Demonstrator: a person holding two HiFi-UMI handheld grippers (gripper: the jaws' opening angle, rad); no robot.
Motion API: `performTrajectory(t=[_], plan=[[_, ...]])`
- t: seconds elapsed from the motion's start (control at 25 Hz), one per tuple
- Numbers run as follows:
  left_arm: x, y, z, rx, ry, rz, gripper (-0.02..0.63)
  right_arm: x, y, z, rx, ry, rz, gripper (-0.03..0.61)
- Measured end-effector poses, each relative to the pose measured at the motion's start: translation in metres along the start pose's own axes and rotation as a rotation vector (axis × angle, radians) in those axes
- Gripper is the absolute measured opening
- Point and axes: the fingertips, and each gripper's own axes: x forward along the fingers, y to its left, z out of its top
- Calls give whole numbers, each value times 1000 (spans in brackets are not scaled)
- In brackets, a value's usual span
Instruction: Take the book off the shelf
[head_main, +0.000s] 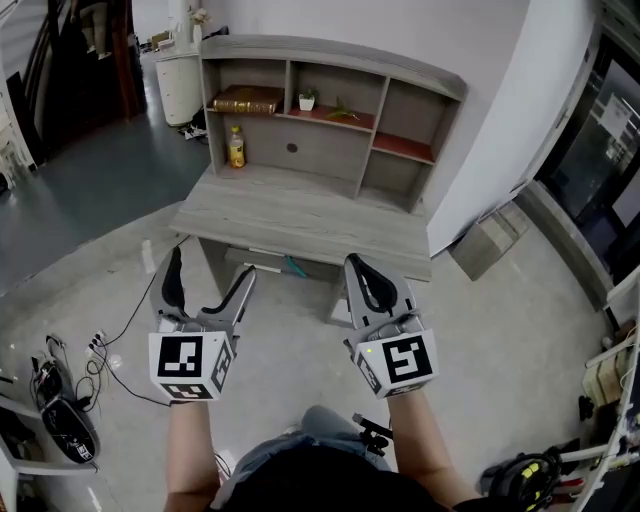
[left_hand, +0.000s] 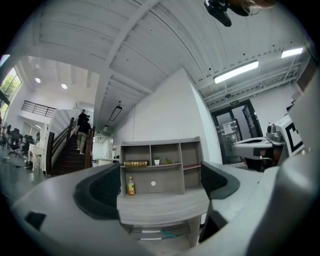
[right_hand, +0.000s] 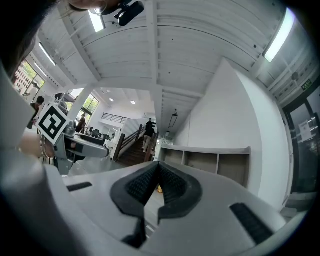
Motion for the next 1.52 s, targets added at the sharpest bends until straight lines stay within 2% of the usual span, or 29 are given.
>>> performTrajectory(t=[0.16, 0.32, 0.52, 1.08, 1.36, 1.52], plan=[[17, 15, -7, 20, 20, -1, 488, 22, -4, -5, 5, 17, -7, 9], [42, 35, -11, -8, 13, 9, 488, 51, -8, -7, -15, 15, 10, 9], [88, 56, -24, 0, 16, 26, 488, 102, -22, -25, -9, 9, 32, 9], [307, 147, -64, -74, 46, 65, 488, 316, -106, -82, 19, 14, 51, 9], [385, 182, -81, -133, 59, 43, 486, 400, -128, -97, 15, 26, 48, 9], [428, 204, -89, -167, 68, 1, 486, 440, -140, -104, 20, 45, 3, 9]])
